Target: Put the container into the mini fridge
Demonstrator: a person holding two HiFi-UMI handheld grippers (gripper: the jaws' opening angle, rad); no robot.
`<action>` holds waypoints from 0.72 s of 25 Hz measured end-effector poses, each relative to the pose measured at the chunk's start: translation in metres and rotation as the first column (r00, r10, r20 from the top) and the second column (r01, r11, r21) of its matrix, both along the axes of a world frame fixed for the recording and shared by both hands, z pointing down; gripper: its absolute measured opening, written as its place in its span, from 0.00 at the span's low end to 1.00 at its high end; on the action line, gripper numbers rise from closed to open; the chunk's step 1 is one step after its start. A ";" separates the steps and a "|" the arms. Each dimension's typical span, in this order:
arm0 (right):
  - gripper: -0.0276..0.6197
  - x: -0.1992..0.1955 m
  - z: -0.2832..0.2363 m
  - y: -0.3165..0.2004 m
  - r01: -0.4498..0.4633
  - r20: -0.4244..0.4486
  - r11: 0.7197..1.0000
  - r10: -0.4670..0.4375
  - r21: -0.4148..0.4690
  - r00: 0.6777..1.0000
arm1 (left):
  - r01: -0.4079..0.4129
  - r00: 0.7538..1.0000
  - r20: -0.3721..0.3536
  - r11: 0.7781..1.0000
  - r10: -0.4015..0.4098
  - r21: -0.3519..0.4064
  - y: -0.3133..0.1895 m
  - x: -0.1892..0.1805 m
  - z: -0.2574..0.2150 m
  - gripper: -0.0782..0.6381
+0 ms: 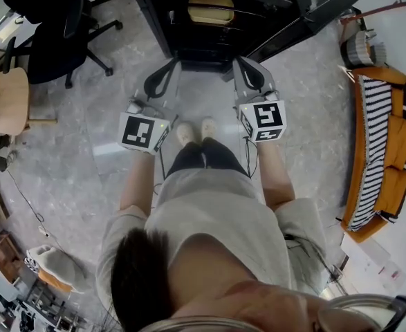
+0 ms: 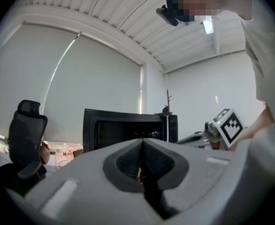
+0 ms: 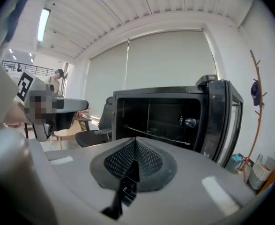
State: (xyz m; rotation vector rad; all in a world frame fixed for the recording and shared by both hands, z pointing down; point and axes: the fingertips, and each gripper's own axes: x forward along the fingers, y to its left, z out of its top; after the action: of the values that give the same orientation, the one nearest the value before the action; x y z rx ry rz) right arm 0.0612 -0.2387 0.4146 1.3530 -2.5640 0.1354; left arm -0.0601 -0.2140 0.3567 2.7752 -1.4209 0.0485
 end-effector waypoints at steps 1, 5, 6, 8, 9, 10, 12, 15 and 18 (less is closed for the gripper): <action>0.04 0.001 -0.004 0.004 -0.001 0.008 1.000 0.001 0.005 1.000 | -0.002 1.000 0.000 1.000 0.002 0.004 0.002 0.001 -0.002 0.11; 0.04 0.005 -0.020 0.020 -0.006 0.037 1.000 0.006 0.024 0.999 | -0.007 1.000 -0.001 1.000 0.007 0.019 0.010 0.006 -0.013 0.11; 0.04 0.007 -0.024 0.023 -0.008 0.042 1.000 0.007 0.029 0.999 | -0.008 1.000 -0.001 1.000 0.008 0.021 0.012 0.007 -0.016 0.11; 0.04 0.009 -0.032 0.029 -0.011 0.051 0.999 0.009 0.040 0.999 | -0.010 1.000 -0.001 1.000 0.010 0.027 0.015 0.009 -0.021 0.11; 0.04 0.010 -0.036 0.031 -0.012 0.057 0.999 0.010 0.045 0.998 | -0.012 1.000 -0.002 0.999 0.012 0.030 0.016 0.009 -0.023 0.11; 0.04 0.011 -0.039 0.033 -0.014 0.064 0.999 0.010 0.050 0.998 | -0.013 1.000 -0.002 0.999 0.013 0.032 0.017 0.010 -0.025 0.11; 0.04 0.012 -0.047 0.036 -0.016 0.075 0.998 0.012 0.063 0.997 | -0.016 1.000 -0.003 0.999 0.016 0.041 0.019 0.011 -0.029 0.11; 0.04 0.013 -0.059 0.042 -0.018 0.085 0.996 0.010 0.088 0.996 | -0.020 1.000 -0.006 0.998 0.020 0.056 0.022 0.013 -0.037 0.11; 0.04 0.014 -0.068 0.047 -0.014 0.097 0.994 0.004 0.107 0.995 | -0.024 1.000 -0.007 0.998 0.025 0.066 0.024 0.016 -0.042 0.11</action>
State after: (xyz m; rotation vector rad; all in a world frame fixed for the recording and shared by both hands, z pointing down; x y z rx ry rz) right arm 0.0752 -0.1915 0.3463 1.4298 -2.6807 0.0668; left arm -0.0445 -0.1897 0.3148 2.8421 -1.4124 -0.0092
